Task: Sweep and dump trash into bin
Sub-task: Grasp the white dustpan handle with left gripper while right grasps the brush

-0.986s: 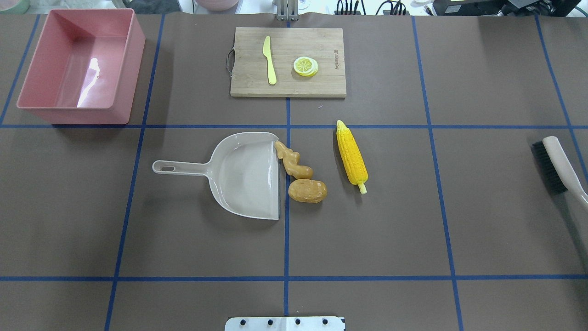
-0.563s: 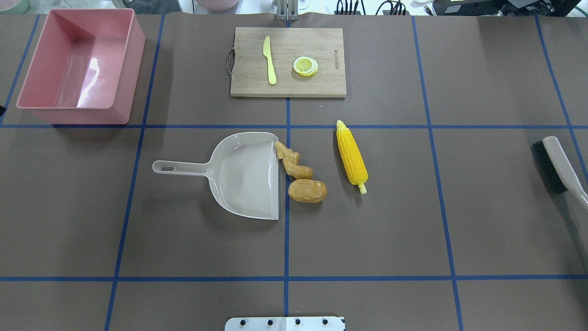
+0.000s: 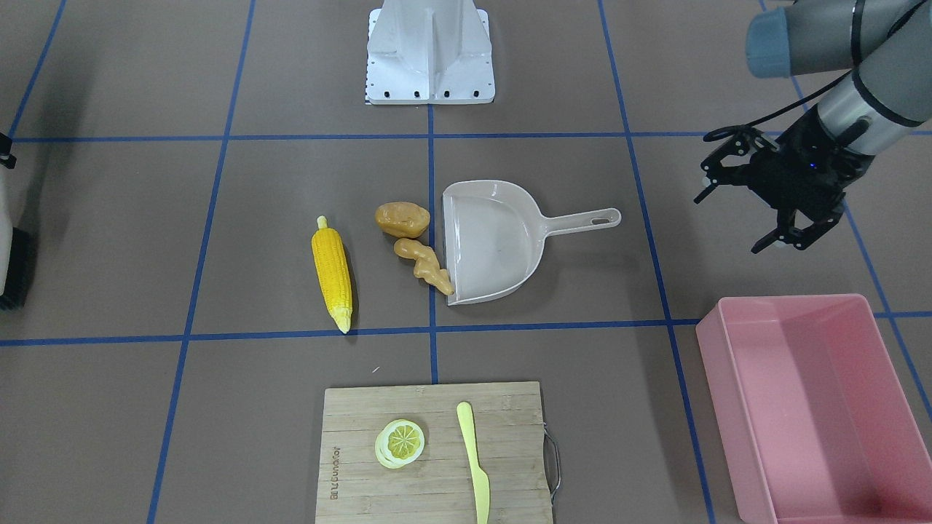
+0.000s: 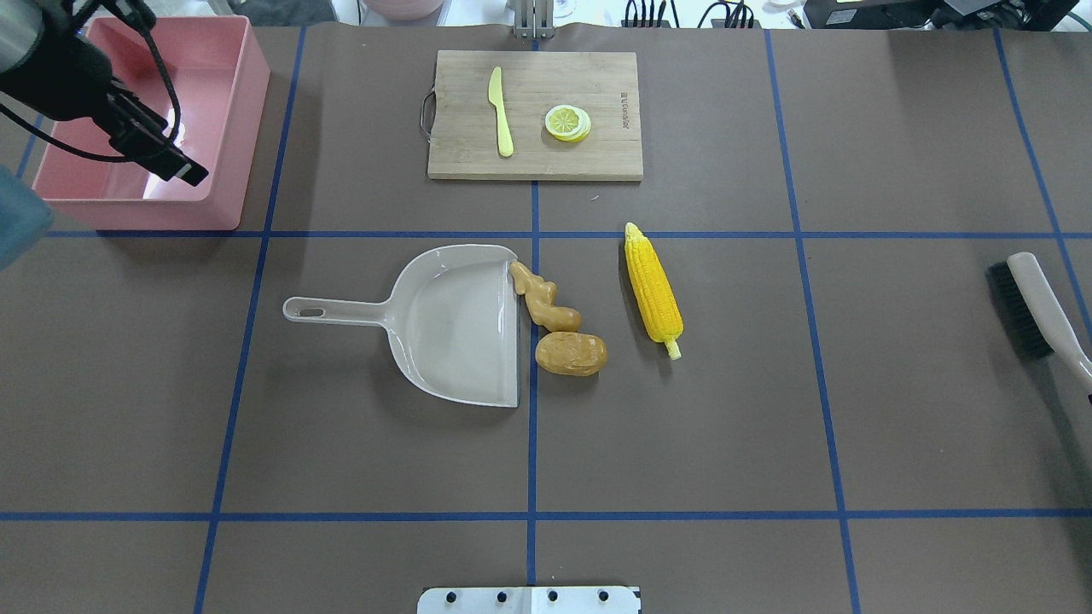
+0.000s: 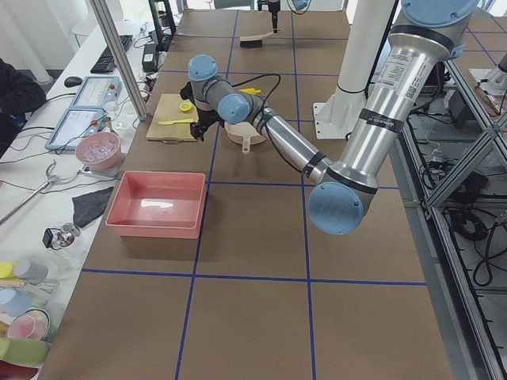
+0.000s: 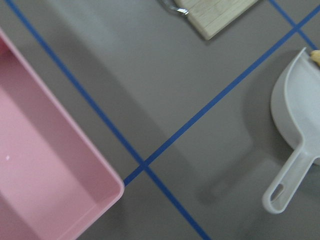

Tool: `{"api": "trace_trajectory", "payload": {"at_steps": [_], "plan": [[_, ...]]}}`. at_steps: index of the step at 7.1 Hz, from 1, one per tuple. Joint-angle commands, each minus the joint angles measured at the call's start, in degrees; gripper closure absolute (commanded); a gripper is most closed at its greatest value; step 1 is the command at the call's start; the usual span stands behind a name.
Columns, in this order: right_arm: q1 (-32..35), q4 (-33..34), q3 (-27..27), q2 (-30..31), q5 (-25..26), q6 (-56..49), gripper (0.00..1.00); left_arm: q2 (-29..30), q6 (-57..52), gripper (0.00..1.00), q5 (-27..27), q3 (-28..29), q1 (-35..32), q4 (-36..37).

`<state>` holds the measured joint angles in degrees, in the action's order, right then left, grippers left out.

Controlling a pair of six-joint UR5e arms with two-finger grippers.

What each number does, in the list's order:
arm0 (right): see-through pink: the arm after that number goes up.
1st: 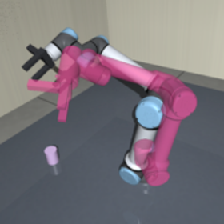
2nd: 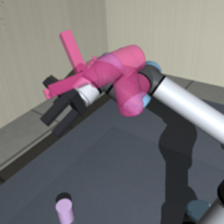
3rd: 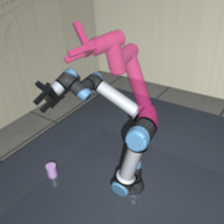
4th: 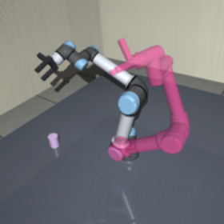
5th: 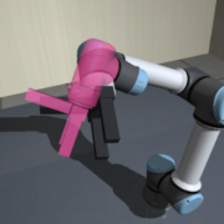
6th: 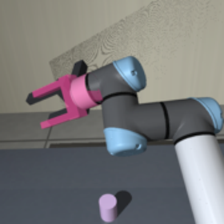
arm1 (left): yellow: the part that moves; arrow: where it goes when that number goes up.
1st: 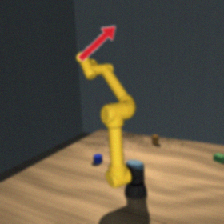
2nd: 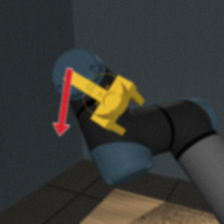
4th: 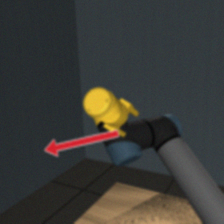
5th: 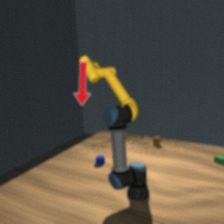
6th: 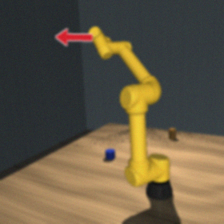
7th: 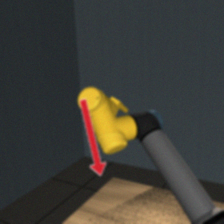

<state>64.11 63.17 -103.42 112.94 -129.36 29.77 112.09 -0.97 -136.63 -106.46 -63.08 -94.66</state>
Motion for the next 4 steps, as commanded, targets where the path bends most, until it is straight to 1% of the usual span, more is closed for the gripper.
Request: {"api": "trace_trajectory", "payload": {"at_steps": [1, 2, 3, 4], "plan": [[-1.1, -5.7, 3.0, 0.0, 0.2, 2.0, 0.02, 0.9, 0.0, 0.01, 0.1, -0.4, 3.7, -2.5], [-1.4, -6.7, 3.0, 0.0, 0.2, 3.2, 0.02, 2.1, -0.2, 0.01, 0.4, -0.3, 5.8, -2.6], [-2.1, -6.8, 3.0, -0.1, 0.3, 3.2, 0.08, 3.2, -0.2, 0.01, 0.7, -0.8, 7.3, -2.8], [-3.1, -6.8, 3.0, 0.0, 0.9, 3.2, 0.14, 3.3, -1.9, 0.01, 2.0, -1.6, 8.8, -5.0]]}}
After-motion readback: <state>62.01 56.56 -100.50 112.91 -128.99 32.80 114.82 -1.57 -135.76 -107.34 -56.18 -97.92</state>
